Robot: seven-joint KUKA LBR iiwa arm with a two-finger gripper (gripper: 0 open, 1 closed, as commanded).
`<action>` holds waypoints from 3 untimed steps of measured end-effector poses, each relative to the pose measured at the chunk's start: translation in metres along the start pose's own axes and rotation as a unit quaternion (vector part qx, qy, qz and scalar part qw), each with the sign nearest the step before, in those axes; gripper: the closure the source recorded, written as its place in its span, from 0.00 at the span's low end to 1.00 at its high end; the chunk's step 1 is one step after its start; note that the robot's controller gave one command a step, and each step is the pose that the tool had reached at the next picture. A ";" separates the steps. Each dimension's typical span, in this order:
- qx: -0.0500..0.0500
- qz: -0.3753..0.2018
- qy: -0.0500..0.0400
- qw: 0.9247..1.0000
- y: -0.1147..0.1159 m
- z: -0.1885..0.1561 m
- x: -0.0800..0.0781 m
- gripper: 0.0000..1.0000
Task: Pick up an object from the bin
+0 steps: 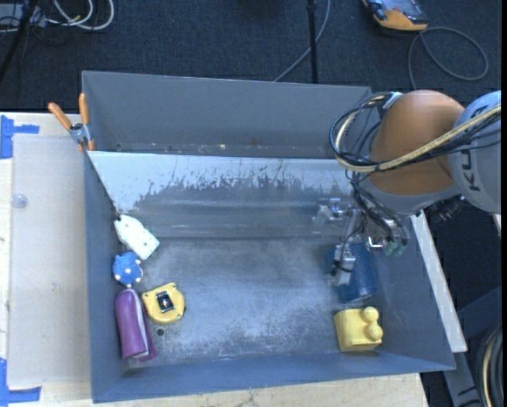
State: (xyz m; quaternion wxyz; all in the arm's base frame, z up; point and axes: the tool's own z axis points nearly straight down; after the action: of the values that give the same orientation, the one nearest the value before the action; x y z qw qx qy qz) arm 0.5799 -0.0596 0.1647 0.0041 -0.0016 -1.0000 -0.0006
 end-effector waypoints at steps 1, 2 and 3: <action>0.000 -0.001 -0.004 1.000 0.000 -0.005 -0.002 0.00; 0.000 -0.057 -0.007 0.998 -0.023 0.024 0.019 0.00; -0.001 -0.167 -0.004 0.986 -0.079 0.029 -0.027 0.00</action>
Offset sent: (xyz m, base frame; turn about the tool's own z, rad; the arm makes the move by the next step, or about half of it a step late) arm -0.0721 -0.0841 -0.0947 -0.3236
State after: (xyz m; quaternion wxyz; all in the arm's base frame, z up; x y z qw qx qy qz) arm 0.6063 -0.1383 0.1358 -0.0002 0.1652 -0.9862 -0.0026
